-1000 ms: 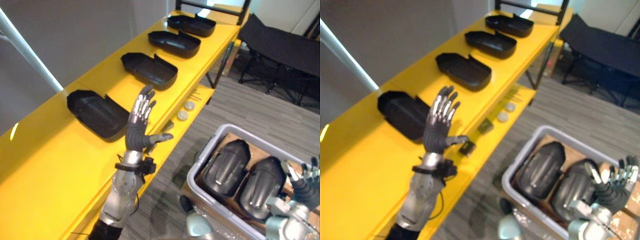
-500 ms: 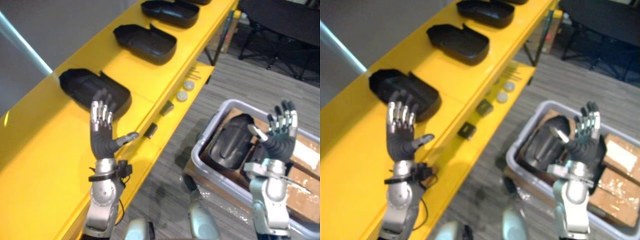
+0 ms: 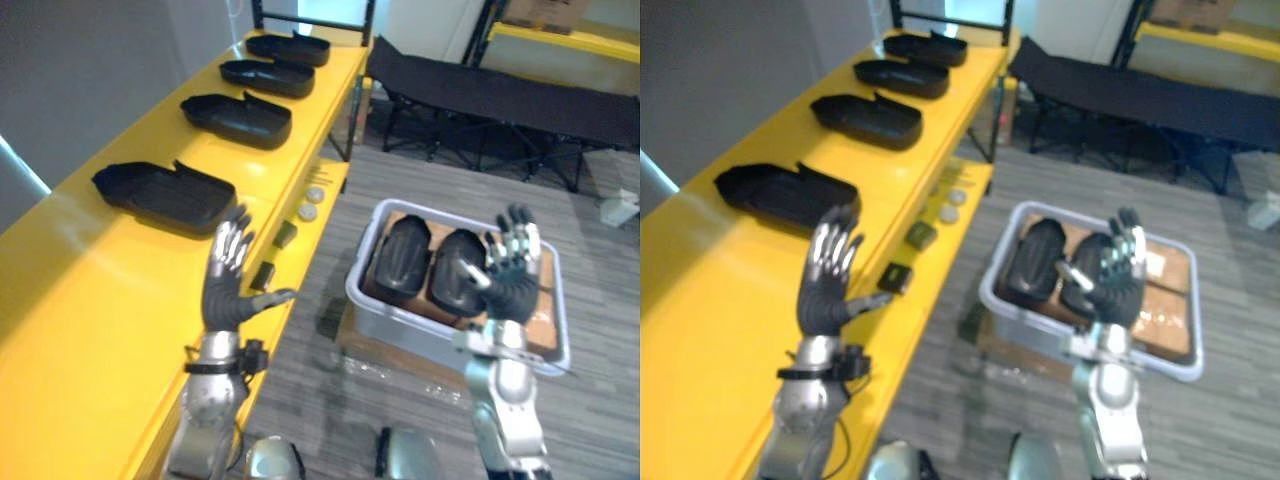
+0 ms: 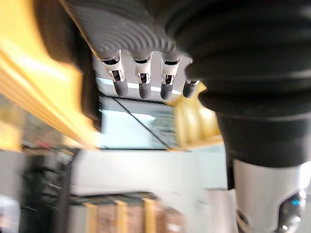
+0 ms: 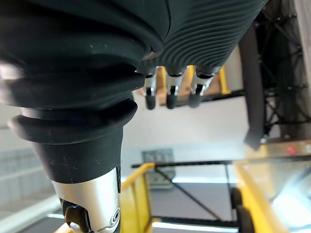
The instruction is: Walk over and take plastic housings, then place them on the shelf
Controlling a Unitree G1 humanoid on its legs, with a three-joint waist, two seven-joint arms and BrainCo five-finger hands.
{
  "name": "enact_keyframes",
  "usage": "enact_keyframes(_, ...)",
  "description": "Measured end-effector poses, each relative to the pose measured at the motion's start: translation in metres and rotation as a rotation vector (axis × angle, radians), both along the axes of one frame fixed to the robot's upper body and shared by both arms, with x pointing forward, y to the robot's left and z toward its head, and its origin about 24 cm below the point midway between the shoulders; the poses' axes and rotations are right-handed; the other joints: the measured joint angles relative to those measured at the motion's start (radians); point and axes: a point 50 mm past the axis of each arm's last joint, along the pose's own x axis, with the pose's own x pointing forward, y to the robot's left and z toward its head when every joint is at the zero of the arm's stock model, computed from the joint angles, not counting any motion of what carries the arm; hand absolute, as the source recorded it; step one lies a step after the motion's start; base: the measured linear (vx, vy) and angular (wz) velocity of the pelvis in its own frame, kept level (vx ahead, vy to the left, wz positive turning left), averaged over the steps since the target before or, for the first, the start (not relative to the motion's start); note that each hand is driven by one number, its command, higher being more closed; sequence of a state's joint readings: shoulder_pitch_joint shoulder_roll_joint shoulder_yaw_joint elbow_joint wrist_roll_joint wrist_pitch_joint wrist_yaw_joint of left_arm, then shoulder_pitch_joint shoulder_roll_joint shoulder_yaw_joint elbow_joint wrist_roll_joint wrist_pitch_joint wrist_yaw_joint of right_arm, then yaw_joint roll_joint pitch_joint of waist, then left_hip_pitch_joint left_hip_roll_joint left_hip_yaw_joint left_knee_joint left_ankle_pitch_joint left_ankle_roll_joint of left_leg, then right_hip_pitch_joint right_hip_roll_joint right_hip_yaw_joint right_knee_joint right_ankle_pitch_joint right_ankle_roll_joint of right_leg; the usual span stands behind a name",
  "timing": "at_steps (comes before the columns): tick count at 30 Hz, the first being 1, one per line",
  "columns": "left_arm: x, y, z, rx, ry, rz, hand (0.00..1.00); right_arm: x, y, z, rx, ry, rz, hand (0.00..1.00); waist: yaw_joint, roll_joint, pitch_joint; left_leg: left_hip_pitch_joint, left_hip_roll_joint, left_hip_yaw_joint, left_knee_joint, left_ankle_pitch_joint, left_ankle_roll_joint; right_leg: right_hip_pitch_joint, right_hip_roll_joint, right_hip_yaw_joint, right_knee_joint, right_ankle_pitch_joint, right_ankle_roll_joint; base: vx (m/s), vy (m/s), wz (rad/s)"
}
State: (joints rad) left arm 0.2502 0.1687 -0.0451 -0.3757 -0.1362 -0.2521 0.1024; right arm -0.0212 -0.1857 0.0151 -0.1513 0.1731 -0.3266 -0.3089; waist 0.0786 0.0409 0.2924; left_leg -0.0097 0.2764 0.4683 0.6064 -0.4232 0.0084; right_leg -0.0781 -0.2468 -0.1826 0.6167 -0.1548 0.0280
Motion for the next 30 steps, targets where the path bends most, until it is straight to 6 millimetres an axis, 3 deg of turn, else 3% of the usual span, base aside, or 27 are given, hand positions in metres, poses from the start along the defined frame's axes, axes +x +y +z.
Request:
enact_keyframes(2, -0.007, 0.01, -0.006, 0.006, 0.037, 0.014, 0.0, 0.005, 0.001, 0.005, -0.055, -0.002, 0.001, 0.0, 0.009, -0.014, -0.012, -0.022, 0.018, 0.018, -0.003, 0.019, -0.03, 0.016, -0.026, -0.004, -0.039, 0.034, -0.011, -0.12, -0.224, -0.55)
enact_keyframes(3, -0.008, 0.015, -0.008, 0.004, 0.053, -0.003, 0.0, 0.007, -0.003, 0.006, -0.08, 0.019, -0.02, 0.0, 0.011, -0.04, -0.037, -0.065, 0.021, 0.013, 0.014, 0.036, -0.061, 0.013, -0.024, 0.0, -0.13, 0.139, 0.011, -0.11, -0.239, -0.62)
enact_keyframes(5, -0.009, 0.011, -0.012, -0.033, 0.062, -0.011, 0.0, 0.009, -0.013, 0.004, -0.12, 0.066, -0.053, 0.0, 0.021, -0.009, -0.05, -0.091, 0.025, -0.116, 0.001, 0.05, -0.084, 0.009, 0.028, -0.003, -0.192, 0.134, 0.018, -0.09, -0.339, -0.98)
enact_keyframes(6, 0.0, -0.007, -0.003, -0.068, 0.001, -0.09, 0.0, -0.004, -0.055, -0.026, -0.043, 0.264, -0.23, 0.0, -0.041, -0.001, -0.061, -0.072, 0.047, -0.144, -0.046, 0.088, -0.132, 0.055, 0.08, -0.01, -0.328, 0.082, 0.097, -0.1, -0.478, -1.29)
enact_keyframes(7, 0.0, -0.012, -0.003, -0.077, -0.005, -0.099, 0.0, -0.007, -0.062, -0.035, -0.025, 0.311, -0.274, 0.0, -0.041, 0.003, -0.06, -0.056, 0.046, -0.159, -0.072, 0.094, -0.143, 0.054, 0.092, -0.008, -0.335, 0.082, 0.097, -0.12, -0.432, -1.09)
enact_keyframes(9, 0.002, -0.015, -0.001, -0.061, -0.018, -0.103, 0.0, -0.011, -0.066, -0.041, -0.018, 0.342, -0.306, 0.0, -0.043, 0.0, -0.059, -0.041, 0.042, -0.162, -0.102, 0.105, -0.155, 0.046, 0.093, -0.007, -0.341, 0.082, 0.097, -0.09, -0.116, -0.39)
enact_keyframes(12, 0.006, -0.022, 0.003, -0.066, -0.044, -0.128, 0.0, -0.012, -0.069, -0.042, 0.013, 0.334, -0.338, 0.0, -0.045, -0.027, -0.03, -0.051, 0.011, -0.156, -0.132, 0.134, -0.153, -0.001, 0.079, 0.009, -0.336, 0.082, 0.1, -0.12, -0.031, -0.15)
enact_keyframes(14, 0.014, -0.039, 0.002, -0.11, -0.042, -0.221, 0.0, 0.0, -0.086, -0.035, 0.11, 0.28, -0.469, 0.0, -0.047, -0.052, 0.016, -0.144, -0.038, -0.164, -0.157, 0.17, -0.148, -0.106, 0.04, 0.018, -0.343, 0.107, 0.107, -0.3, 0.038, -0.03)
enact_keyframes(16, 0.019, -0.059, -0.006, -0.097, 0.009, -0.337, 0.0, 0.015, -0.104, -0.02, 0.204, 0.218, -0.571, 0.0, -0.046, -0.047, 0.062, -0.209, -0.084, -0.211, -0.17, 0.187, -0.144, -0.147, 0.028, 0.014, -0.404, 0.161, 0.111, -0.18, 0.048, -0.1)
enact_keyframes(18, 0.025, -0.082, -0.028, -0.051, 0.139, -0.455, 0.0, 0.032, -0.116, -0.005, 0.237, 0.19, -0.603, 0.0, -0.047, -0.025, 0.11, -0.241, -0.098, -0.236, -0.153, 0.202, -0.121, -0.133, 0.025, -0.003, -0.472, 0.23, 0.115, -0.11, 0.071, -0.03)
enact_keyframes(21, 0.033, -0.092, -0.066, 0.049, 0.322, -0.481, 0.0, 0.054, -0.129, 0.014, 0.283, 0.178, -0.595, 0.0, -0.044, -0.012, 0.145, -0.278, -0.124, -0.319, -0.138, 0.203, -0.117, -0.13, 0.024, -0.015, -0.507, 0.274, 0.127, -0.04, 0.091, 0.14)
enact_keyframes(25, 0.021, -0.066, -0.142, 0.178, 0.671, -0.379, 0.0, 0.084, -0.149, 0.036, 0.28, 0.23, -0.617, 0.0, -0.004, -0.003, 0.154, -0.335, -0.134, -0.374, -0.108, 0.204, -0.115, -0.138, 0.02, -0.06, -0.509, 0.277, 0.128, -0.03, 0.057, 0.31)
enact_keyframes(27, 0.013, -0.054, -0.162, 0.202, 0.763, -0.327, 0.0, 0.092, -0.154, 0.051, 0.267, 0.226, -0.627, 0.0, 0.023, 0.002, 0.158, -0.354, -0.139, -0.38, -0.107, 0.208, -0.109, -0.154, 0.016, -0.063, -0.505, 0.278, 0.128, -0.05, 0.036, 0.17)
enact_keyframes(30, 0.003, -0.033, -0.184, 0.188, 0.854, -0.187, 0.0, 0.098, -0.172, 0.096, 0.247, 0.156, -0.673, 0.0, 0.047, 0.052, 0.185, -0.384, -0.167, -0.41, -0.104, 0.221, -0.091, -0.166, -0.009, -0.094, -0.485, 0.278, 0.128, -0.05, 0.06, 0.33)
